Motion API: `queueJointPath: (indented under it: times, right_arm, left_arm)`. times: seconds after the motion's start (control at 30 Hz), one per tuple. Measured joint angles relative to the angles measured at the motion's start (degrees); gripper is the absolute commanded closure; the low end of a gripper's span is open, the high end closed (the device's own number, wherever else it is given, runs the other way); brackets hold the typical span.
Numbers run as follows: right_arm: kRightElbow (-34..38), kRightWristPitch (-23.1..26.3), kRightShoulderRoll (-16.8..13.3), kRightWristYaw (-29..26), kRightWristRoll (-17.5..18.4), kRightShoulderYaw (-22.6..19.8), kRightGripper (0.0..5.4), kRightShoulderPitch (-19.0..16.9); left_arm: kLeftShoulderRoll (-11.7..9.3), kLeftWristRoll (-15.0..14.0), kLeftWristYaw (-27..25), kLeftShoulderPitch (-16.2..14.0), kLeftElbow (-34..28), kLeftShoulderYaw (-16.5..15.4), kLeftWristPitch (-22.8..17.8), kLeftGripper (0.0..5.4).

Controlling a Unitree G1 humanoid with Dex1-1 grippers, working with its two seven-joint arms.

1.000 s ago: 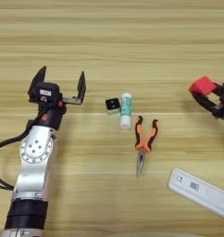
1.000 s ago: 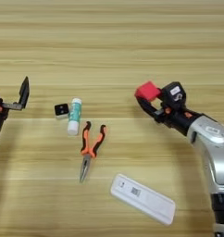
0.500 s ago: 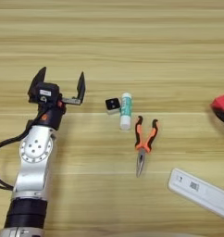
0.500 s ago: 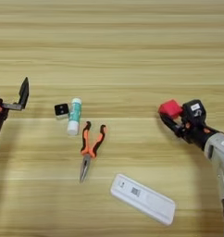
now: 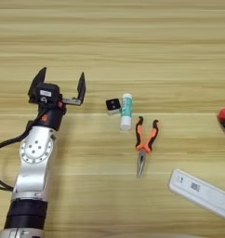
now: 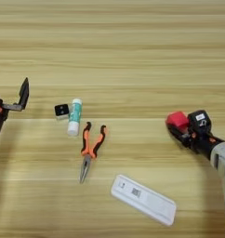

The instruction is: Move the objects on the table

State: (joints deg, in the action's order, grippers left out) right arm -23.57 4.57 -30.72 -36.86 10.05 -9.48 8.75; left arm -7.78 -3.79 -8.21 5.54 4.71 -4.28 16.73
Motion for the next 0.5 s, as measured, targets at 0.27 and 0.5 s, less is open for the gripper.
queueJointPath:
  times: [0.27, 0.5]
  right_arm:
    - [-1.03, -1.40, -0.10, 0.01, -0.61, 0.30, 3.08, 0.24]
    - [-1.01, -1.42, -0.09, 0.02, -0.74, 0.58, 2.26, 0.30]
  left_arm:
    - [-0.01, -0.01, -0.01, 0.00, 0.02, -0.01, 0.04, 0.00]
    - [-0.02, -0.02, -0.01, 0.01, 0.25, -0.02, 0.09, 0.00]
